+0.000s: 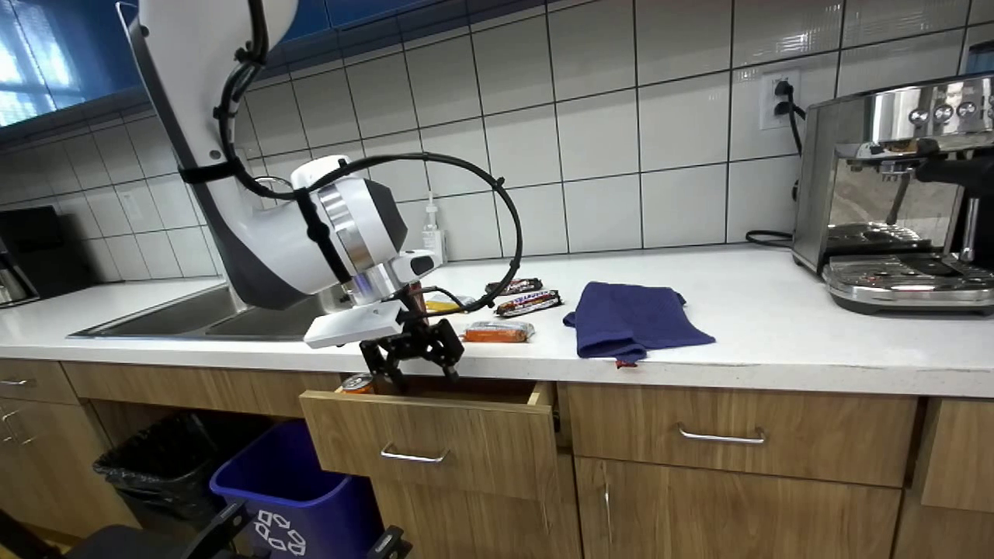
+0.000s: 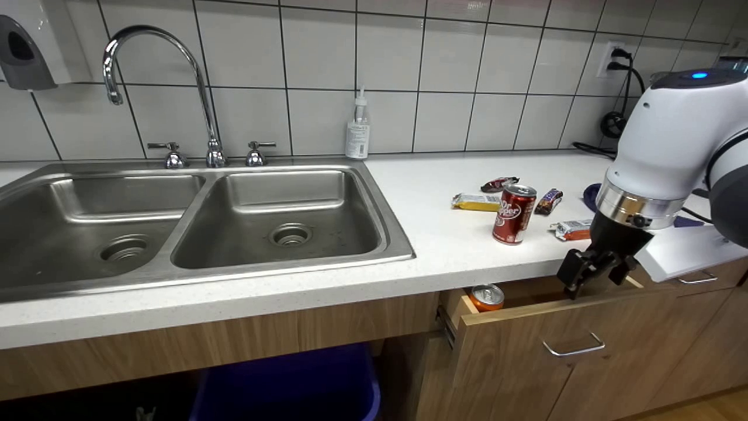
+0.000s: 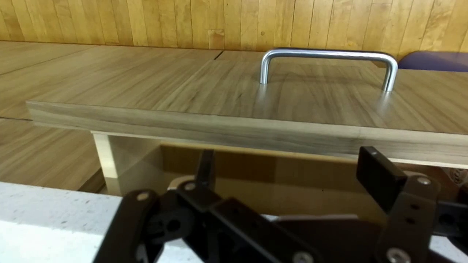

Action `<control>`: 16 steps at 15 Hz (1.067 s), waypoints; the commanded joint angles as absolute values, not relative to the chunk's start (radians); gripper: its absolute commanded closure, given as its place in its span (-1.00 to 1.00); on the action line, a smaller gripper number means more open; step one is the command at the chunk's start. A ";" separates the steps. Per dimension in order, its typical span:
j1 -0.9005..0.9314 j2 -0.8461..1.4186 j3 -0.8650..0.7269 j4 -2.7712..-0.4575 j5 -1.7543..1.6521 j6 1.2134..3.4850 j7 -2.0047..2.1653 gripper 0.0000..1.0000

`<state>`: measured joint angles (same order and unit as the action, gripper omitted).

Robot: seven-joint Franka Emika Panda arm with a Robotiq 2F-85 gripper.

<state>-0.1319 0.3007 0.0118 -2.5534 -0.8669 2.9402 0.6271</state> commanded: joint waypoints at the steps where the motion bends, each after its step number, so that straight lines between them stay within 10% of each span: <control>1: -0.120 0.356 0.008 -2.496 -0.866 2.948 0.650 -1.00; 16: -0.159 0.437 0.057 -2.454 -0.756 2.955 0.596 -1.00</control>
<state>-0.1298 0.4266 0.0333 -2.4538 -0.7827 2.9495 0.6249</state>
